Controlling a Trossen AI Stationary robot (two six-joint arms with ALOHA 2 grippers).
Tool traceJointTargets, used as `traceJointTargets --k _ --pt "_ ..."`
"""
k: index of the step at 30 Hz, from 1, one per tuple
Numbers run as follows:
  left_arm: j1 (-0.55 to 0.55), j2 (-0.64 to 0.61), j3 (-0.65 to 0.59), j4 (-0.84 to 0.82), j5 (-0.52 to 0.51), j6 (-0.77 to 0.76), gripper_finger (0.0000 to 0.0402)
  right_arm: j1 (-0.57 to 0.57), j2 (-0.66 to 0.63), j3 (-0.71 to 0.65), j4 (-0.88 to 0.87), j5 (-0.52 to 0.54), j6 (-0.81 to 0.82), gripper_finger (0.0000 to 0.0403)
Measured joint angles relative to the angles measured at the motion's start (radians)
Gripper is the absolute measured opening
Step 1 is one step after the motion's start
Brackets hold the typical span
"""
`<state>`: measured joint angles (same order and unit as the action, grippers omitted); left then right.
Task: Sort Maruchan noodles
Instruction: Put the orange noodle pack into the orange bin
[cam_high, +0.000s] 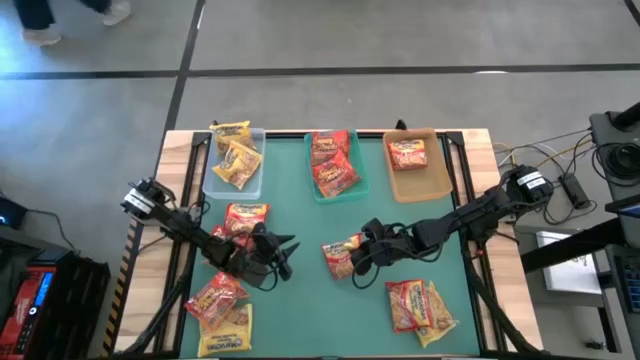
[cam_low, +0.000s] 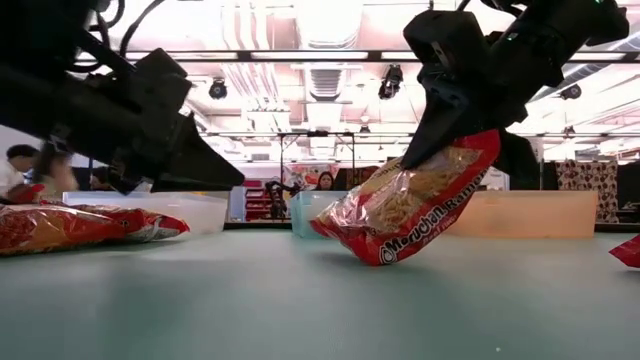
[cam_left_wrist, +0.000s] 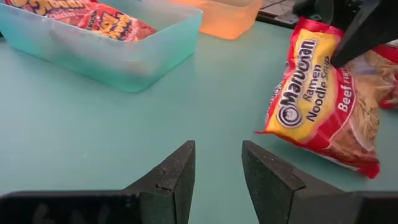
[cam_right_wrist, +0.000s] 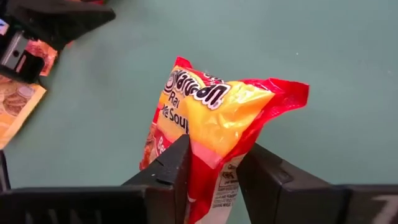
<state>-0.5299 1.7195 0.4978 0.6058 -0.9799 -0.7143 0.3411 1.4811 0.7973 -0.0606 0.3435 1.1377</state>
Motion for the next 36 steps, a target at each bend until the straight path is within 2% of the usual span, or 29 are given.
traceJointTargets --k 12,20,26,31,36 --pt "-0.003 0.000 -0.003 0.000 -0.007 -0.001 0.0116 -0.004 0.000 -0.001 0.050 0.028 -0.082 0.0094" --pt "-0.003 -0.001 -0.003 0.000 -0.009 -0.001 0.0116 -0.039 0.000 -0.001 0.118 0.067 -0.182 0.0053" --pt "-0.003 -0.001 -0.003 -0.001 -0.009 0.018 0.0116 -0.079 -0.002 -0.001 0.155 0.041 -0.232 0.0049" --pt "-0.003 -0.001 -0.003 -0.001 -0.009 0.021 0.0116 -0.125 -0.048 -0.001 0.146 0.037 -0.291 0.0049" --pt "-0.003 -0.001 -0.003 -0.001 -0.009 0.021 0.0116 -0.204 -0.154 -0.002 0.144 0.019 -0.385 0.0049"
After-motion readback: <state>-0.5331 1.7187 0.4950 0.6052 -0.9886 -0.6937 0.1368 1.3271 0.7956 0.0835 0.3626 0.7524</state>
